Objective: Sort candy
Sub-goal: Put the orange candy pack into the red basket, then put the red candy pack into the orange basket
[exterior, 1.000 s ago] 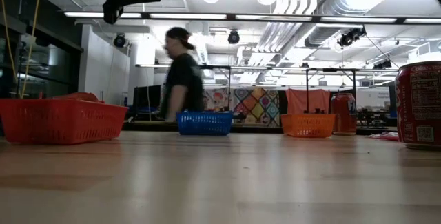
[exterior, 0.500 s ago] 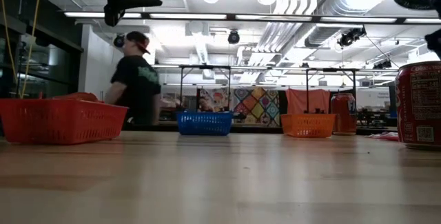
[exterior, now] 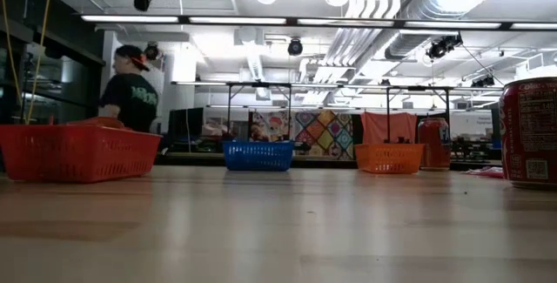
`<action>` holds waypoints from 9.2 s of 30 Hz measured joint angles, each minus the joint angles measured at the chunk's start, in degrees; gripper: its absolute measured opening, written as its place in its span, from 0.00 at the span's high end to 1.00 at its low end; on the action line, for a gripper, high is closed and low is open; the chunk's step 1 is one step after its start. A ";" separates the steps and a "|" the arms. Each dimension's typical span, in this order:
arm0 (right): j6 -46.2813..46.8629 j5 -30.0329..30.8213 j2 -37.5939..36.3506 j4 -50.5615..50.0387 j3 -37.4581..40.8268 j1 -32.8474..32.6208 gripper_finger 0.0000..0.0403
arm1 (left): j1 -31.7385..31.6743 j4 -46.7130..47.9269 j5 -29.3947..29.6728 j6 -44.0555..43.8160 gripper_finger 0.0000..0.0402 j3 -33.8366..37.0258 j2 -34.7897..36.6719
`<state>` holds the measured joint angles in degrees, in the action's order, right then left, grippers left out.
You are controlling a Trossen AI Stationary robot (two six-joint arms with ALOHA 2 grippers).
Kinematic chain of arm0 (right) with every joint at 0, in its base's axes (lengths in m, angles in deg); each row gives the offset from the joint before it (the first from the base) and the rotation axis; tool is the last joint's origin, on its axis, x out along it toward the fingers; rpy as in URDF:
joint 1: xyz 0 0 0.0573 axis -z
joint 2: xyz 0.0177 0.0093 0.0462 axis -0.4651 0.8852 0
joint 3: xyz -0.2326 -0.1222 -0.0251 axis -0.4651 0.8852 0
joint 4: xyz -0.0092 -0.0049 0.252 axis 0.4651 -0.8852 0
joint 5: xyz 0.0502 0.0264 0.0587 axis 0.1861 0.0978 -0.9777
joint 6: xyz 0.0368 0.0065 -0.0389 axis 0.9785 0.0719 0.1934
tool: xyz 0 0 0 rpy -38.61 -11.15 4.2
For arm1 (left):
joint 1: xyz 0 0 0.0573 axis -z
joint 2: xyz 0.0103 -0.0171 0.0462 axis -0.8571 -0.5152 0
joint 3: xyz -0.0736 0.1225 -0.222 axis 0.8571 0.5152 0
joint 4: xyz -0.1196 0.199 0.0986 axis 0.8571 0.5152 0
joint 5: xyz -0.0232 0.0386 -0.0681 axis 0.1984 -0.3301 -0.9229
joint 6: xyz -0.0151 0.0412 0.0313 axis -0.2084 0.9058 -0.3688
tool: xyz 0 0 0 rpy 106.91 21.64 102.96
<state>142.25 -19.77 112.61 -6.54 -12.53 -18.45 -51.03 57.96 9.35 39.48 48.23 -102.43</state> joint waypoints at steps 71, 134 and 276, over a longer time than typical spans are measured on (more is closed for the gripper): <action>-92.47 21.99 -1.40 36.23 -22.56 25.93 0.87 | 9.05 1.04 -19.14 24.35 0.99 -4.79 -7.03; -31.47 18.96 -25.07 -4.14 6.31 34.64 0.43 | -17.81 50.51 -21.41 7.71 0.33 -8.93 2.01; -64.37 -5.50 -44.60 22.98 25.02 79.97 0.42 | -45.87 -23.87 -52.57 2.38 0.33 -8.89 -11.78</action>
<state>77.87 -25.28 68.01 16.44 12.49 61.52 -96.90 34.09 -43.22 41.86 39.34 -114.21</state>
